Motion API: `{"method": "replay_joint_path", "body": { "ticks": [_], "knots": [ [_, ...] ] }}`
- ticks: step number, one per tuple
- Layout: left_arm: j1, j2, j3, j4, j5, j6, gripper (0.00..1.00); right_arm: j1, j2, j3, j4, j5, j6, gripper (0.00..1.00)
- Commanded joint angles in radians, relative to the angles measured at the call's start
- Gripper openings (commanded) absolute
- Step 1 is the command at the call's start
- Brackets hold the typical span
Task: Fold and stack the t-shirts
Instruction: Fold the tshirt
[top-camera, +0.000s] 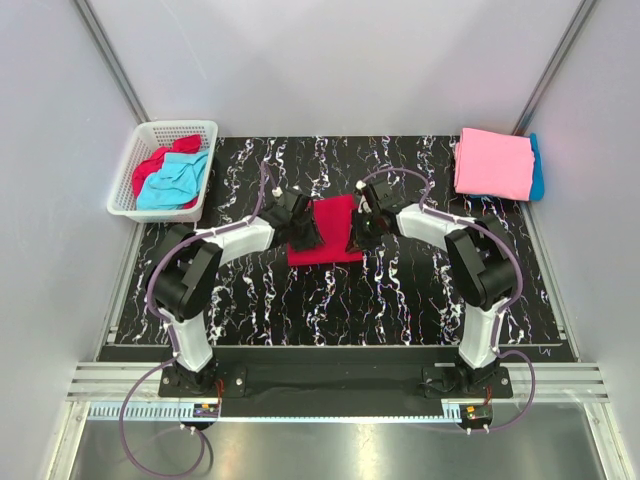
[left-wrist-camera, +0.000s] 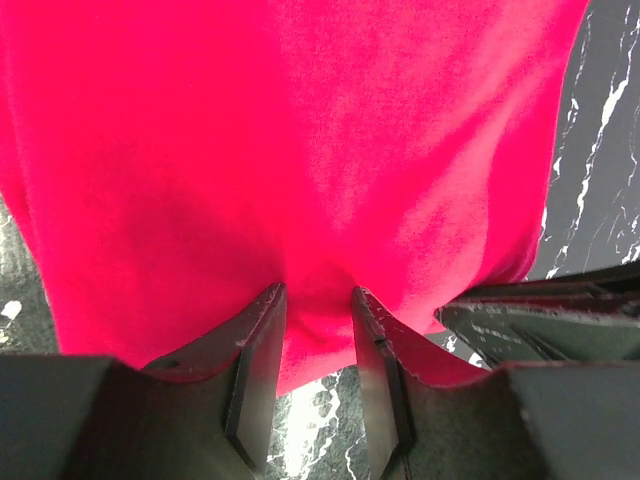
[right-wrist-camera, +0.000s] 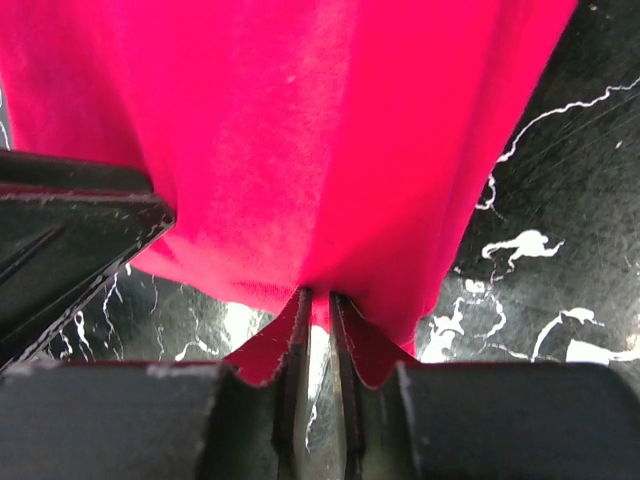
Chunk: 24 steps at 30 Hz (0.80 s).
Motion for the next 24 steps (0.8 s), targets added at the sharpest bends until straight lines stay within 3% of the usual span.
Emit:
{"method": "replay_joint_path", "body": {
  "ticks": [1, 12, 24],
  "knots": [
    [-0.008, -0.027, -0.018, -0.052, -0.045, 0.011, 0.38, -0.009, 0.02, -0.023, 0.043, 0.038, 0.029, 0.18],
    [-0.041, -0.053, -0.073, -0.247, -0.344, 0.045, 0.39, -0.009, -0.035, -0.166, 0.001, 0.138, 0.105, 0.19],
    [-0.043, -0.028, -0.1, -0.29, -0.442, 0.019, 0.39, -0.009, -0.113, -0.276, -0.055, 0.23, 0.14, 0.17]
  ]
}}
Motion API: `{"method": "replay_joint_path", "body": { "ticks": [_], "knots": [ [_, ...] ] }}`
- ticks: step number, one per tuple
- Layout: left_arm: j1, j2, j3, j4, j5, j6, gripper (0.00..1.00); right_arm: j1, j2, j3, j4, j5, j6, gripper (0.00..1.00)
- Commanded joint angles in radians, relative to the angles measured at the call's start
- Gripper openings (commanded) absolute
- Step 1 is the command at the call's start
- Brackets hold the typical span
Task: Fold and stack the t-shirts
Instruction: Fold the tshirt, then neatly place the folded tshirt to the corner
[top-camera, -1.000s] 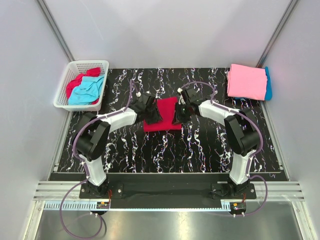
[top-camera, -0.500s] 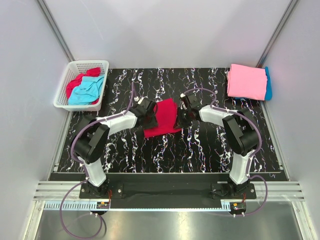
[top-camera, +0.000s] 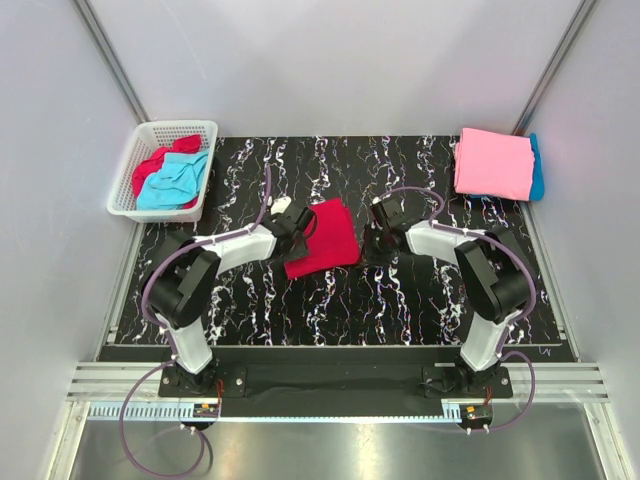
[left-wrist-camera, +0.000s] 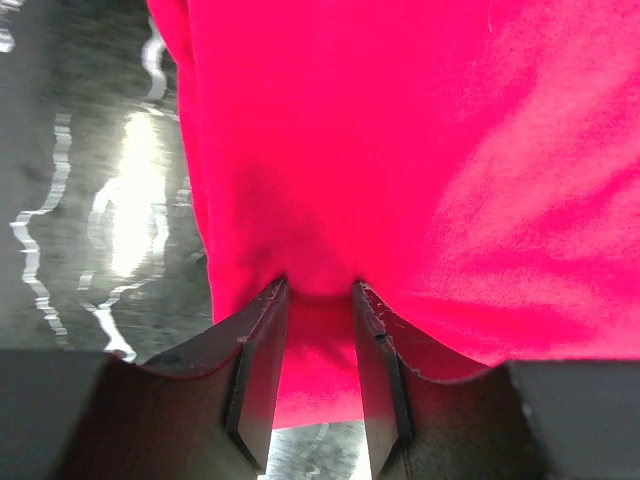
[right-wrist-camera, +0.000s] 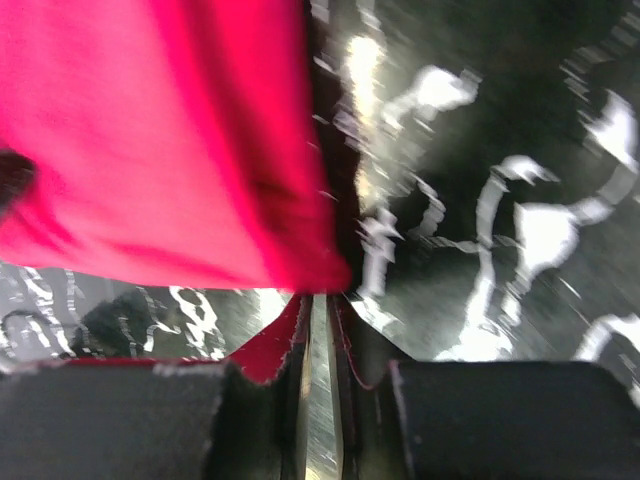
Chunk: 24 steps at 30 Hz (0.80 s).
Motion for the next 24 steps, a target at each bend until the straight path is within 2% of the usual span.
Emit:
{"method": "replay_joint_path", "body": {
  "ticks": [1, 5, 9, 13, 16, 17, 20, 24],
  "knots": [
    [0.015, 0.009, -0.044, -0.13, -0.106, 0.013, 0.39, -0.011, -0.021, -0.063, -0.14, 0.158, -0.016, 0.17],
    [0.013, -0.083, -0.054, -0.13, -0.094, 0.012, 0.39, -0.011, -0.099, -0.069, -0.166, 0.166, -0.026, 0.17],
    [0.01, -0.253, -0.079, -0.088, -0.088, 0.03, 0.41, -0.011, -0.204, -0.068, -0.181, 0.146, -0.038, 0.18],
    [0.01, -0.428, -0.117, -0.082, -0.118, 0.017, 0.45, -0.011, -0.287, -0.035, -0.181, 0.146, -0.111, 0.28],
    [0.01, -0.549, -0.163, -0.082, -0.149, -0.04, 0.48, -0.011, -0.297, 0.03, -0.18, 0.121, -0.2, 0.4],
    [0.01, -0.61, -0.181, -0.082, -0.163, -0.063, 0.48, -0.017, -0.293, 0.05, -0.181, 0.111, -0.22, 0.48],
    [0.012, -0.721, -0.261, -0.065, -0.16, -0.151, 0.5, -0.082, -0.238, 0.127, -0.133, -0.018, -0.25, 0.56],
    [0.013, -0.818, -0.387, 0.051, -0.047, -0.189, 0.51, -0.187, -0.121, 0.173, -0.002, -0.344, -0.225, 0.66]
  ]
}}
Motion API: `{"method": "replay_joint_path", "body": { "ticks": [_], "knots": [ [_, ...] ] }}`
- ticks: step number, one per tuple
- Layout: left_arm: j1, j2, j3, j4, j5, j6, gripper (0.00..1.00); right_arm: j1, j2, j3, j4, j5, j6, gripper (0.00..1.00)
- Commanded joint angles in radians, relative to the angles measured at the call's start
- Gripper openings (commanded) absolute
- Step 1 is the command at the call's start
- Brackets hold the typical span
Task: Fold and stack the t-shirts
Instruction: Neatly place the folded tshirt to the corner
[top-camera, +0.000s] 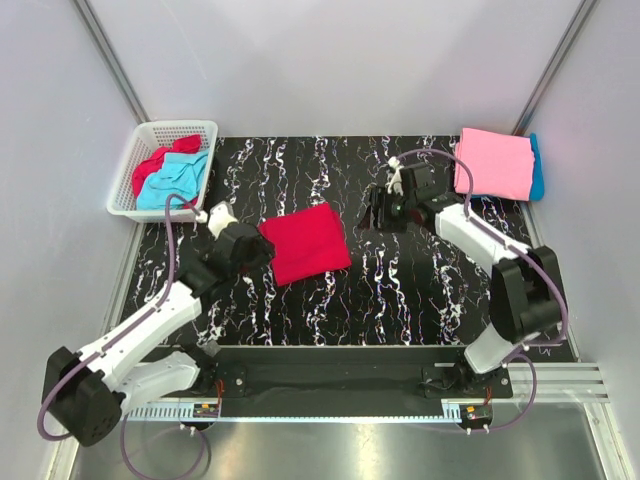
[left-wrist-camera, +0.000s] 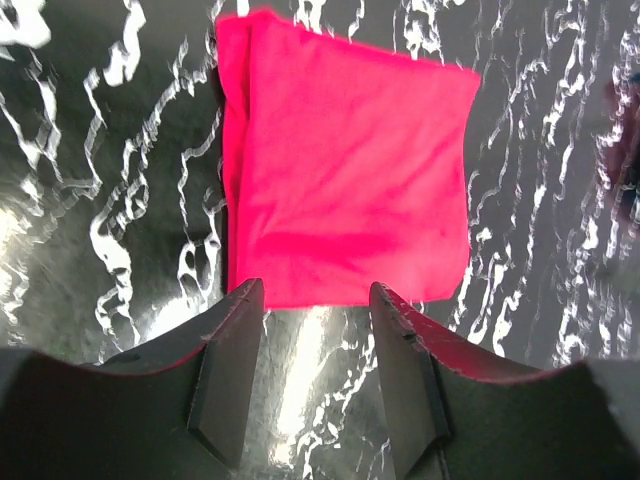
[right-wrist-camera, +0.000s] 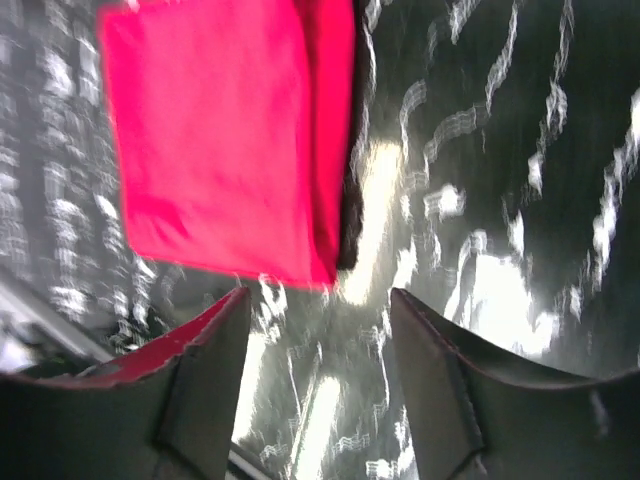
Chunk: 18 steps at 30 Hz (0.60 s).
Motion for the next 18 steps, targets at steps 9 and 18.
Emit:
{"method": "replay_joint_path", "body": {
  "ticks": [9, 18],
  "knots": [
    [0.035, -0.102, -0.113, 0.161, 0.199, -0.019, 0.54, -0.134, 0.437, 0.288, 0.208, -0.517, -0.029, 0.59],
    [0.073, -0.094, -0.069, 0.12, 0.248, 0.023, 0.56, -0.132, 0.598, 0.39, 0.208, -0.597, -0.06, 0.68]
  ]
}}
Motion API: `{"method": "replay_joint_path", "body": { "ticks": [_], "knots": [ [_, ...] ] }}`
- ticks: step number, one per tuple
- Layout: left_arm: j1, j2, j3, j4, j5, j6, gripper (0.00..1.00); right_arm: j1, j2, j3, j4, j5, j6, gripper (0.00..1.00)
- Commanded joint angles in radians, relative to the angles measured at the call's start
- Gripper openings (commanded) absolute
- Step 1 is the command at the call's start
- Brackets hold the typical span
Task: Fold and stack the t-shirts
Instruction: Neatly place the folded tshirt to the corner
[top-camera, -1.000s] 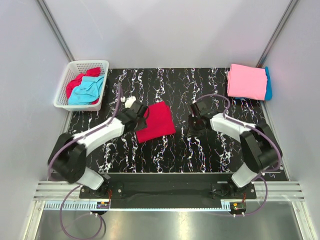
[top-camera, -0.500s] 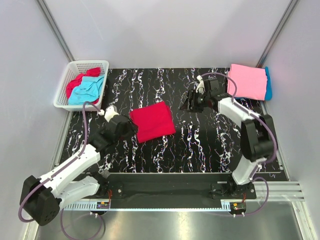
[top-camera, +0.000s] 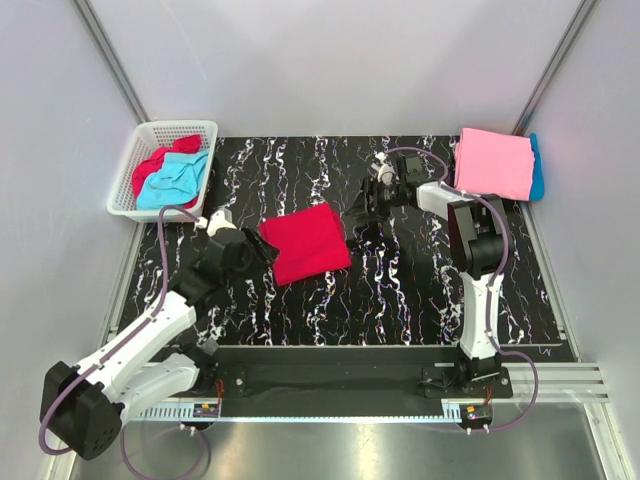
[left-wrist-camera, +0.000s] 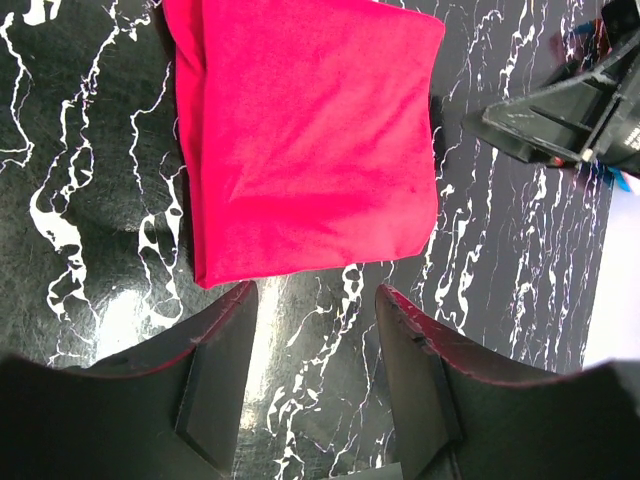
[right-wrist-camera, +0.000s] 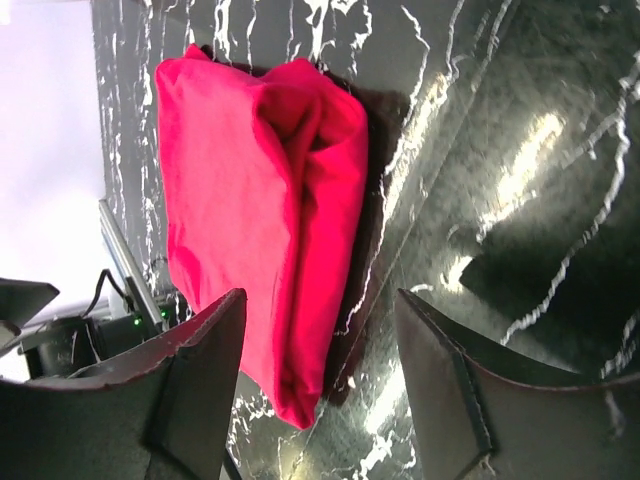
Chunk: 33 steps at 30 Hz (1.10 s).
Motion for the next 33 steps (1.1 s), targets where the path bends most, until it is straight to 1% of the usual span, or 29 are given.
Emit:
{"method": "replay_joint_path", "body": {
  "ticks": [1, 10, 13, 17, 26, 29, 30, 33],
  "knots": [
    [0.012, -0.002, 0.051, 0.025, 0.044, 0.03, 0.56, 0.005, 0.047, 0.053, 0.03, -0.093, -0.03, 0.68],
    [0.029, -0.008, 0.045, 0.025, 0.053, 0.036, 0.56, 0.016, 0.124, 0.066, -0.007, -0.165, -0.063, 0.67],
    [0.032, -0.003, 0.04, 0.031, 0.058, 0.036, 0.56, 0.037, 0.134, 0.062, -0.019, -0.202, -0.085, 0.67],
    [0.035, -0.005, 0.036, 0.036, 0.064, 0.037, 0.56, 0.077, 0.164, 0.095, -0.06, -0.242, -0.12, 0.66],
    [0.051, -0.04, 0.024, 0.023, 0.064, 0.049, 0.56, 0.149, 0.226, 0.155, -0.105, -0.234, -0.134, 0.65],
    [0.06, -0.049, 0.024, 0.017, 0.064, 0.056, 0.56, 0.156, 0.233, 0.157, -0.108, -0.217, -0.128, 0.6],
    [0.064, -0.055, 0.024, 0.016, 0.066, 0.057, 0.56, 0.156, 0.236, 0.155, -0.111, -0.21, -0.122, 0.53],
    [0.071, -0.06, 0.019, 0.011, 0.066, 0.06, 0.56, 0.156, 0.237, 0.157, -0.128, -0.185, -0.125, 0.37]
  ]
}}
